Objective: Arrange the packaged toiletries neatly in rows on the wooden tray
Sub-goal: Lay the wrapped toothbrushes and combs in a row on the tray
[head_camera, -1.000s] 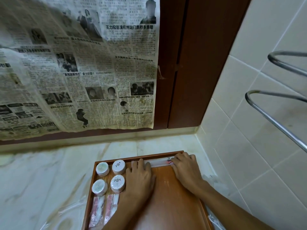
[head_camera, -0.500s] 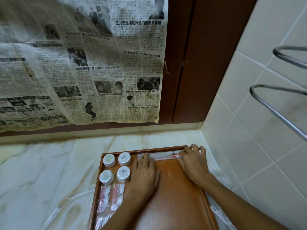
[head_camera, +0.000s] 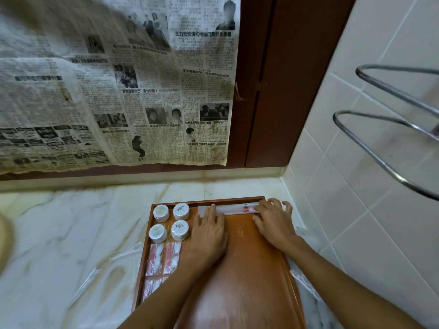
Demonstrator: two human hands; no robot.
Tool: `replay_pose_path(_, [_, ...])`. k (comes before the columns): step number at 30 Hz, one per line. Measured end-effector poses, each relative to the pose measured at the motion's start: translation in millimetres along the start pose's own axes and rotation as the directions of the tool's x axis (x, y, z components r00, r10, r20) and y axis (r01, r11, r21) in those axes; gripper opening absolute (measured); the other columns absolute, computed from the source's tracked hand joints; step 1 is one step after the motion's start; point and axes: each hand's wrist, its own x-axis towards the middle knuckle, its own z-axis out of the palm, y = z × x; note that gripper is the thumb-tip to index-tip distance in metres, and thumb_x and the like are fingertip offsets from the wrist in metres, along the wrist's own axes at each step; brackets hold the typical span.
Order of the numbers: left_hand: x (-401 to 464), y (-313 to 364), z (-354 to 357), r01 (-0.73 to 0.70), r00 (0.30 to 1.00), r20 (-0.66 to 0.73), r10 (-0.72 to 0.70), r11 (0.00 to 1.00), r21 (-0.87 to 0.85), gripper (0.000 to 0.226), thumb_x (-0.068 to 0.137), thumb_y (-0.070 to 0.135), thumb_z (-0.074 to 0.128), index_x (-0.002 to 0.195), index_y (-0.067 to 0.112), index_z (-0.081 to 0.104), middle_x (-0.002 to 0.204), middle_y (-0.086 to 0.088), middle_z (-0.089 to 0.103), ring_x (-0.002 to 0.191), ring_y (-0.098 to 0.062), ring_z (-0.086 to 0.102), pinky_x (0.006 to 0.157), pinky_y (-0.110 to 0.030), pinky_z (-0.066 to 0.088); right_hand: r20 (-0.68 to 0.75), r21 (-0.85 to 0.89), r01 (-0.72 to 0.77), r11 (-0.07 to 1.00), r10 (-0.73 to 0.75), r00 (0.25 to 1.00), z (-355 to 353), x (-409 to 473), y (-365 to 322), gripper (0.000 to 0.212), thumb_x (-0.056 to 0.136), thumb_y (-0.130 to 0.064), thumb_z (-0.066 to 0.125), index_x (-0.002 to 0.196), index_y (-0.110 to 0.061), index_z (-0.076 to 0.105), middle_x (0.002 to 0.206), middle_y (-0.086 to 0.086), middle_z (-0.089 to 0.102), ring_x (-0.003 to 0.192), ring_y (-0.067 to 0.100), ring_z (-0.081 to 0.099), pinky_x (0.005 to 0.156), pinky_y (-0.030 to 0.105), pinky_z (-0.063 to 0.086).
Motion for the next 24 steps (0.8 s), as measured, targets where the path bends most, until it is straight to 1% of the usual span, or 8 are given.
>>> replay_pose_path(3, [-9,8,-6,-0.048,0.999,-0.007,0.049,0.999,0.015,0.044,0.098,0.035,0.035,0.137,0.016,0.037,0.158,-0.016,0.02,0.145,-0.031,0.02,0.117,-0.052,0.017,-0.038,0.104,-0.023,0.994,0.027,0.999,-7,-16,1,0.035,0.098,-0.038,0.045,0.129,-0.03,0.057,0.142,-0.006,0.051,0.136,0.016,0.036,0.113,0.043,0.012])
replay_pose_path(7, [-24,27,-7,-0.159,0.987,-0.017,0.159,0.987,0.001,0.033,0.098,0.034,0.037,0.126,0.02,0.047,0.152,-0.012,0.031,0.14,-0.029,0.027,0.116,-0.051,0.02,-0.11,0.297,-0.116,0.948,0.155,0.982,-24,-48,17,0.03,0.097,-0.032,0.053,0.125,-0.026,0.061,0.134,-0.003,0.058,0.127,0.017,0.047,0.108,0.039,0.029])
replay_pose_path(11, [-36,55,2,-0.25,0.967,0.033,0.251,0.968,-0.038,0.036,0.099,0.033,0.037,0.13,0.019,0.049,0.152,-0.011,0.03,0.142,-0.029,0.024,0.118,-0.051,0.016,-0.054,0.483,-0.171,0.859,0.224,0.973,-43,-93,46,0.03,0.095,-0.015,0.057,0.124,-0.019,0.064,0.128,0.002,0.063,0.119,0.019,0.056,0.102,0.03,0.041])
replay_pose_path(14, [-41,78,5,-0.335,0.942,0.0,0.336,0.939,-0.081,0.033,0.097,0.032,0.038,0.122,0.02,0.055,0.139,-0.008,0.044,0.13,-0.027,0.037,0.114,-0.046,0.023,-0.055,0.567,-0.209,0.797,0.289,0.956,-56,-135,55,0.033,0.09,-0.003,0.058,0.121,-0.012,0.065,0.123,0.005,0.066,0.114,0.021,0.061,0.102,0.036,0.046])
replay_pose_path(17, [-48,103,9,-0.418,0.908,-0.079,0.411,0.894,-0.161,0.03,0.094,0.029,0.04,0.113,0.018,0.061,0.123,-0.007,0.056,0.113,-0.026,0.051,0.101,-0.041,0.038,-0.144,0.576,-0.252,0.778,0.4,0.905,-52,-185,48,0.032,0.084,0.001,0.064,0.115,-0.008,0.069,0.114,0.007,0.069,0.103,0.025,0.065,0.092,0.041,0.052])
replay_pose_path(20, [-57,124,17,-0.458,0.889,-0.153,0.432,0.856,-0.24,0.03,0.092,0.028,0.042,0.109,0.016,0.064,0.116,-0.006,0.061,0.104,-0.026,0.055,0.086,-0.042,0.046,-0.22,0.529,-0.335,0.78,0.507,0.834,-33,-233,36,0.028,0.076,0.0,0.073,0.103,-0.007,0.072,0.096,0.008,0.072,0.087,0.028,0.068,0.079,0.033,0.053])
replay_pose_path(22, [-64,135,23,-0.476,0.879,-0.175,0.444,0.843,-0.252,0.032,0.089,0.028,0.04,0.107,0.017,0.065,0.109,-0.005,0.062,0.099,-0.025,0.056,0.081,-0.041,0.048,-0.149,0.48,-0.419,0.77,0.543,0.827,-20,-253,29,0.028,0.077,-0.012,0.077,0.104,-0.006,0.071,0.095,0.01,0.072,0.088,0.03,0.067,0.08,0.035,0.052])
replay_pose_path(24, [-68,143,29,-0.475,0.88,-0.15,0.451,0.848,-0.235,0.036,0.089,0.028,0.036,0.109,0.018,0.064,0.109,-0.005,0.062,0.099,-0.026,0.055,0.082,-0.041,0.048,-0.055,0.41,-0.483,0.774,0.55,0.833,-9,-261,25,0.034,0.081,-0.026,0.075,0.108,-0.006,0.069,0.099,0.012,0.071,0.094,0.031,0.065,0.083,0.037,0.051])
